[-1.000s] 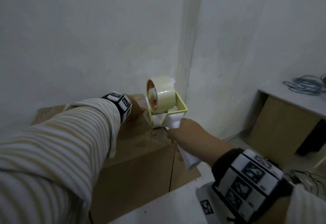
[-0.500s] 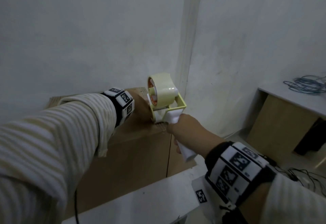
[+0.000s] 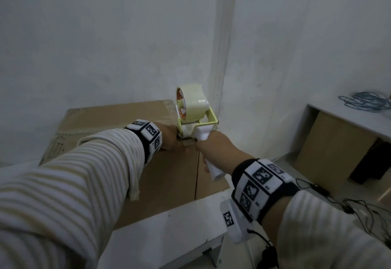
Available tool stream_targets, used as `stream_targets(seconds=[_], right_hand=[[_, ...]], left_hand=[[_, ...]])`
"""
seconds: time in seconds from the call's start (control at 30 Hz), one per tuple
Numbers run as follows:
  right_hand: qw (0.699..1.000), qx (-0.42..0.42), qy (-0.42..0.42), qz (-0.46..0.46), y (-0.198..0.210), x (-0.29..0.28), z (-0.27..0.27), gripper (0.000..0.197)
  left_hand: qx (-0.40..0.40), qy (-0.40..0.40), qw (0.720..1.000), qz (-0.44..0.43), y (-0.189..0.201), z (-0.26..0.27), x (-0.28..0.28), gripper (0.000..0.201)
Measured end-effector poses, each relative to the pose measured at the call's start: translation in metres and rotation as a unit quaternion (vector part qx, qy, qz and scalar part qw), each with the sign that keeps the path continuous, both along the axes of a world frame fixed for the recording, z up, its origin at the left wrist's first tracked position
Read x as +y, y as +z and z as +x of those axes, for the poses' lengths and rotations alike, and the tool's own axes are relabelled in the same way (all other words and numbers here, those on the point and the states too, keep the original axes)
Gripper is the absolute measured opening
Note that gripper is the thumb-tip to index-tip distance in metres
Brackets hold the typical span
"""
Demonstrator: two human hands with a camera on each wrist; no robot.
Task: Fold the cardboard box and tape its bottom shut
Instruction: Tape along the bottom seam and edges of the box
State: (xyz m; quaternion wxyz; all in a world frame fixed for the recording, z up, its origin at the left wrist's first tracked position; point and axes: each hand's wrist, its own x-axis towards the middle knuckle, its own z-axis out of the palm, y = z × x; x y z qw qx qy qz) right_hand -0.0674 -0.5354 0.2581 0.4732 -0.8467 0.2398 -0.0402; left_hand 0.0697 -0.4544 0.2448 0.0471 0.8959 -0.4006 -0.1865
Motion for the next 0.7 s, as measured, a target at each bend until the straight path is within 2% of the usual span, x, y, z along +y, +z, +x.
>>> stream_targets(seconds=[0.13,0.27,0.33,0.4,0.47,0.5,0.57,0.63,0.67,0.7], right_hand=[[1.000,0.001,0.008,0.002,-0.006,-0.003,-0.016,0.019],[0.999,0.005,-0.001,0.043,-0.012,-0.011,-0.043,0.015],[0.998,0.002,-0.006,0.056,-0.015,-0.012,-0.057,0.014],[1.000,-0.001,-0.003,0.029,-0.019,-0.012,-0.067,0.014],[1.000,0.009,-0.003,0.011,-0.022,-0.012,-0.072,0.013],[1.000,0.011,-0.002,0.007,-0.024,-0.012,-0.072,0.013],[1.000,0.016,0.001,0.001,-0.027,-0.010,-0.071,0.012],[1.000,0.015,0.003,-0.001,-0.031,-0.007,-0.067,0.012],[1.000,0.018,0.002,0.001,-0.032,-0.005,-0.065,0.013],[1.000,0.021,0.000,0.007,-0.033,-0.004,-0.063,0.015]], left_hand=[[-0.022,0.001,1.000,-0.014,-0.013,0.008,-0.001,0.060],[-0.088,0.024,0.996,0.014,-0.016,0.011,0.002,0.045],[-0.084,0.048,0.995,0.021,-0.015,0.009,0.003,0.046],[-0.078,0.050,0.995,0.026,-0.014,0.011,0.002,0.046],[-0.069,0.062,0.995,0.031,-0.015,0.014,0.000,0.029],[-0.060,0.079,0.995,0.023,-0.012,0.011,0.002,0.028],[-0.045,0.092,0.995,0.010,-0.006,0.004,0.001,0.048],[-0.054,0.069,0.996,-0.019,-0.011,0.002,-0.002,0.050],[-0.051,0.052,0.997,-0.017,-0.015,0.004,-0.004,0.042],[-0.091,0.009,0.996,-0.008,-0.018,0.004,-0.002,0.033]])
